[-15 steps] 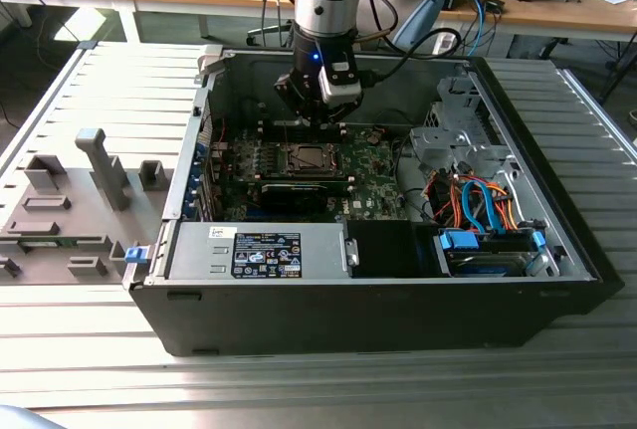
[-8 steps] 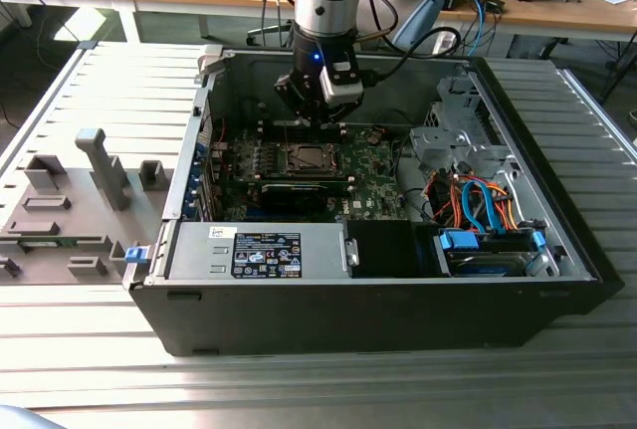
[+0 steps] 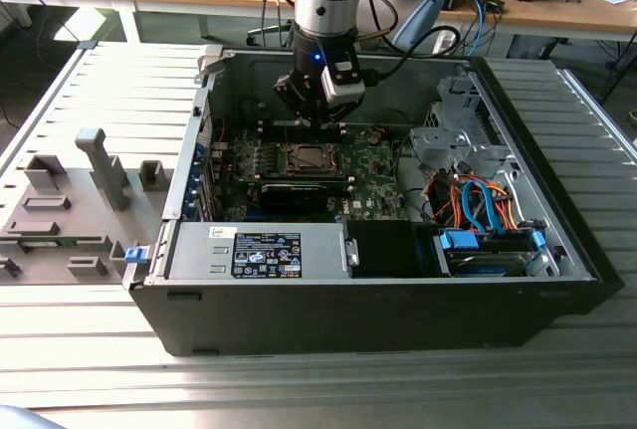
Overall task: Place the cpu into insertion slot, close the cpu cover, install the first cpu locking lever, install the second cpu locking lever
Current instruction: 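Install the first cpu locking lever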
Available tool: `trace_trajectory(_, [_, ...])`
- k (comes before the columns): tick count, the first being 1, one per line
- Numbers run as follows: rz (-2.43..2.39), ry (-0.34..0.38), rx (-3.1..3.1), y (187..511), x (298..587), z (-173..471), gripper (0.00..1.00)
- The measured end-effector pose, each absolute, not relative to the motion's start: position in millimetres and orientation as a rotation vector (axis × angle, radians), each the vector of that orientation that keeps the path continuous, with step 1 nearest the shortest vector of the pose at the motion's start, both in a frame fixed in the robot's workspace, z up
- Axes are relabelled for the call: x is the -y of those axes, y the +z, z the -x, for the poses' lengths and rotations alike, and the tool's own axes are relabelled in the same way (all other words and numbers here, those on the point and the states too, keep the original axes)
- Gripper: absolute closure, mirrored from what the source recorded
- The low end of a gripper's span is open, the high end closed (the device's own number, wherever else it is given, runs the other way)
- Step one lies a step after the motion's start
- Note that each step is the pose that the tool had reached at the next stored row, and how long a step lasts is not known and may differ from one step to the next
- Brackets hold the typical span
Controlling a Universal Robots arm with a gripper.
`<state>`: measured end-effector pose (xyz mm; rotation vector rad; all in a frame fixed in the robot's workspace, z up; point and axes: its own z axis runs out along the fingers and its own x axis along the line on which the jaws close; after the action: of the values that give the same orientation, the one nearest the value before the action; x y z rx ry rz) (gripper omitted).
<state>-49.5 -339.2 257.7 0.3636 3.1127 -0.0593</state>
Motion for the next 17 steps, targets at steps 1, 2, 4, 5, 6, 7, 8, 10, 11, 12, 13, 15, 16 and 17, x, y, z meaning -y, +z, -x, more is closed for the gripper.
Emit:
trace_trajectory(1, [-0.354, -0.059, -3.114, 257.6, 339.2, 49.4, 0.89])
trace_trajectory(2, [-0.349, -0.059, -3.114, 257.7, 339.2, 49.5, 0.89])
trace_trajectory(4, [-0.337, -0.059, -3.115, 257.7, 339.2, 49.5, 0.89])
trace_trajectory(5, [-0.301, -0.045, -3.12, 257.7, 339.2, 49.5, 0.89])
trace_trajectory(6, [-0.285, -0.036, -3.122, 257.7, 339.2, 49.5, 0.89])
trace_trajectory(7, [-0.27, -0.036, -3.123, 257.6, 339.2, 49.4, 0.89])
trace_trajectory(8, [-0.239, -0.036, -3.125, 257.7, 339.2, 49.5, 0.89])
trace_trajectory(10, [-0.176, -0.03, -3.129, 257.7, 339.2, 49.5, 0.89])
trace_trajectory(11, [-0.157, -0.026, -3.13, 257.6, 339.2, 49.5, 0.89])
trace_trajectory(12, [-0.125, -0.024, -3.132, 257.7, 339.2, 49.5, 0.89])
trace_trajectory(13, [-0.106, -0.023, -3.132, 257.7, 339.2, 49.5, 0.89])
trace_trajectory(15, [-0.086, -0.022, -3.133, 257.6, 339.2, 49.5, 0.89])
trace_trajectory(16, [-0.07, -0.022, -3.133, 257.7, 339.2, 49.5, 0.89])
trace_trajectory(17, [-0.058, -0.022, -3.134, 257.7, 339.2, 49.5, 0.89])
